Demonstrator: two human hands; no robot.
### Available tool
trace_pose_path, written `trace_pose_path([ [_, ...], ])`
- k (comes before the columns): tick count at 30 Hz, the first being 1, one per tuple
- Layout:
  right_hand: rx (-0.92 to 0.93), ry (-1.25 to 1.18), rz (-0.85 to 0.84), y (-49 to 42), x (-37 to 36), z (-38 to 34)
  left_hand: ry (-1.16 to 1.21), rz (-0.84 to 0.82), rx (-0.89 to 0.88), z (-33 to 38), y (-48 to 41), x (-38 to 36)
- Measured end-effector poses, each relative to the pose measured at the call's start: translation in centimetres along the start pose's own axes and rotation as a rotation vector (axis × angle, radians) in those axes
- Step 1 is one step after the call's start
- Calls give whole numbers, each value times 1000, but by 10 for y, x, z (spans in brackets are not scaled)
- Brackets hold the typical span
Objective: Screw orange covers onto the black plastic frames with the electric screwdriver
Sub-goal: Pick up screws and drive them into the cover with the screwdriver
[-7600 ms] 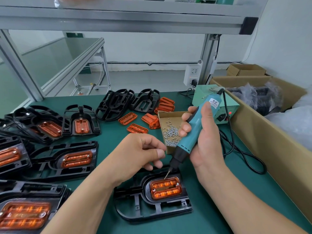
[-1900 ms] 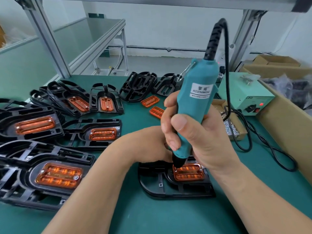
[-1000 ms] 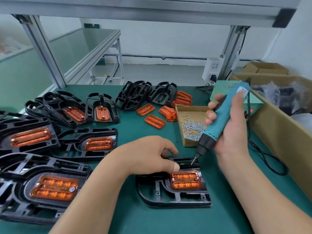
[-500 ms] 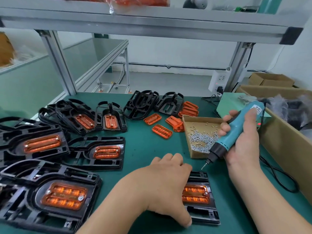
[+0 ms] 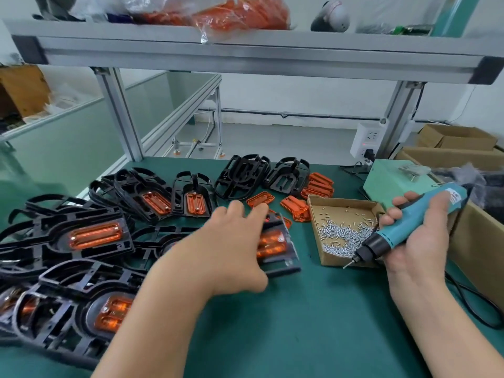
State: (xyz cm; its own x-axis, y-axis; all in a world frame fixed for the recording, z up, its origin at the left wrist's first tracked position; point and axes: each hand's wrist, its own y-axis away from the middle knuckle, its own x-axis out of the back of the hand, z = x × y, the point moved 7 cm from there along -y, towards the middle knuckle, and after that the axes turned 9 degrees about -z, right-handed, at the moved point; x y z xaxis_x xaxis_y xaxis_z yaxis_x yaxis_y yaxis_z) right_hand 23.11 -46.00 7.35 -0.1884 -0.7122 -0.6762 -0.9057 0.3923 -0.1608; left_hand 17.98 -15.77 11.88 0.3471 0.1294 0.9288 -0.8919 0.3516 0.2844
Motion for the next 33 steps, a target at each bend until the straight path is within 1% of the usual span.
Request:
trace_pose_path([
  [2, -15, 23, -6, 1, -3, 2, 25, 2, 77, -23, 1, 9],
  [4, -21, 34, -14, 1, -4, 3, 18, -31, 163, -45, 2, 15],
  [7, -25, 27, -28, 0, -6, 3, -40, -124, 269, -68, 3, 19],
  [10, -31, 29, -38, 0, -6, 5, -61, -230, 312, -78, 2, 18],
  [12, -33, 36, -42, 0, -6, 5, -88, -274, 326, -81, 2, 17],
  [19, -33, 46, -56, 2, -7, 5, -162, -347, 335, -94, 2, 14],
  [25, -28, 54, -70, 3, -10, 5, -133, -371, 365, -109, 8, 17],
  [33, -35, 41, -79, 2, -10, 5, -98, -359, 319, -116, 9, 14],
])
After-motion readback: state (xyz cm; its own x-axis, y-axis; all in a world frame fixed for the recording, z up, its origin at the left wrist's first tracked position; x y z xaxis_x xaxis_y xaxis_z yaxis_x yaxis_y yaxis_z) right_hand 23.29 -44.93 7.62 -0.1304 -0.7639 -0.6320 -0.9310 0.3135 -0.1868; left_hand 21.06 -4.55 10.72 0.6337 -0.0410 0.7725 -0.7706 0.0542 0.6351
